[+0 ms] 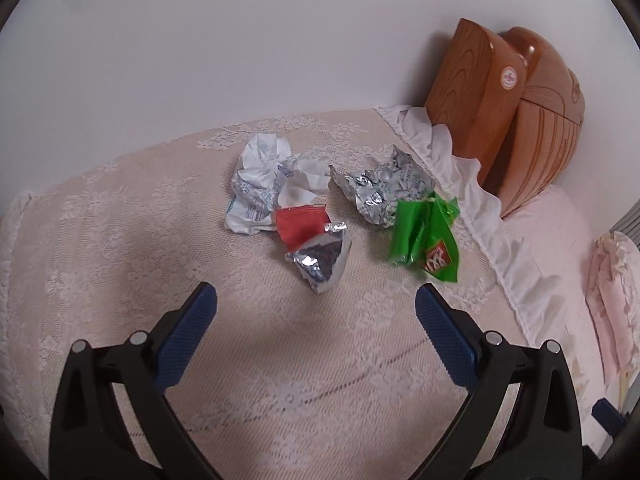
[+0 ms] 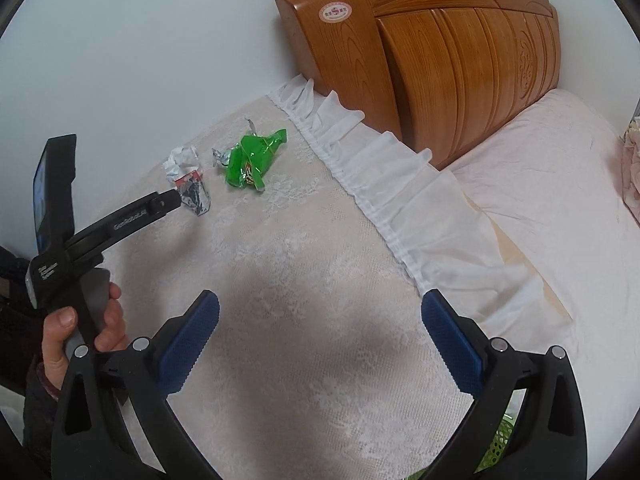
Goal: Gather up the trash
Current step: 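Grasp the red and silver wrappers with the left tool while the right tool grasps the green wrapper, then carry both wrappers over the wastebasket and open both tools to drop them, then move both tools back over the bed toward the last trash, then grasp the crumpled white tissue with the left tool while the right tool grasps the foil blister pack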
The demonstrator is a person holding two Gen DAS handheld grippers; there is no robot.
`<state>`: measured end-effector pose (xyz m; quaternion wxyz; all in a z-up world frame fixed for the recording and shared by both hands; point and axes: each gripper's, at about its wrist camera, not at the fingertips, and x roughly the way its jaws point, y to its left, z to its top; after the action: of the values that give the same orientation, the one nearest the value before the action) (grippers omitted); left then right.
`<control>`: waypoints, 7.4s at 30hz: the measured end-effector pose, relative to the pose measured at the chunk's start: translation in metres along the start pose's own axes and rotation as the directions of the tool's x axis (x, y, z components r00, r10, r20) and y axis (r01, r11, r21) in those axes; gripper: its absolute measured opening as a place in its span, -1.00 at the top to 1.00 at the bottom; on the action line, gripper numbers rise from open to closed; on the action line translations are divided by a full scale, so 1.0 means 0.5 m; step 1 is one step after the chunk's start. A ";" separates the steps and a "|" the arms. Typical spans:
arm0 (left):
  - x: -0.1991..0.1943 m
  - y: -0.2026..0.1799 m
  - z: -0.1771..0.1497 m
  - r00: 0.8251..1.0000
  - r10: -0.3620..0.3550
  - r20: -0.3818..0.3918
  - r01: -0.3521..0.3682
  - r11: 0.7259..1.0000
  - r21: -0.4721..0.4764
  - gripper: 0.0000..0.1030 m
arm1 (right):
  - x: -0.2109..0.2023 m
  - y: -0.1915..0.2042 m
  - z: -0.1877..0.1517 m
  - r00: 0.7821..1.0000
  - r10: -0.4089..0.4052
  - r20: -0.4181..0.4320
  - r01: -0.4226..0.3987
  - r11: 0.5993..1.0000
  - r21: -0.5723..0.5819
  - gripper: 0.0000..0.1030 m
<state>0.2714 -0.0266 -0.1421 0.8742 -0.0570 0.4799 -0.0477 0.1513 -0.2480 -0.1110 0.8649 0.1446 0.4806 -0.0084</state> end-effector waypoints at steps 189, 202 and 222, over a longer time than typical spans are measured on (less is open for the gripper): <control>-0.079 0.037 -0.008 0.998 0.047 0.046 -0.055 0.978 0.203 -0.85 | 0.000 0.007 -0.056 0.997 -0.015 -0.078 0.009 0.997 -0.072 -0.95; 0.157 0.044 0.147 0.998 0.066 -0.016 -0.061 0.970 0.237 -0.85 | 0.109 0.112 0.028 0.990 -0.029 -0.135 0.017 0.996 -0.090 -0.95; -0.015 0.165 0.101 0.998 0.041 0.053 -0.051 0.974 0.221 -0.13 | 0.358 0.283 0.227 0.988 -0.134 -0.080 0.080 0.876 -0.476 -0.95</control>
<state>0.3124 0.0587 -0.1212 0.8871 0.0512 0.4517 -0.0795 0.3633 -0.1193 -0.1695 0.8443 -0.0967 0.5225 0.0688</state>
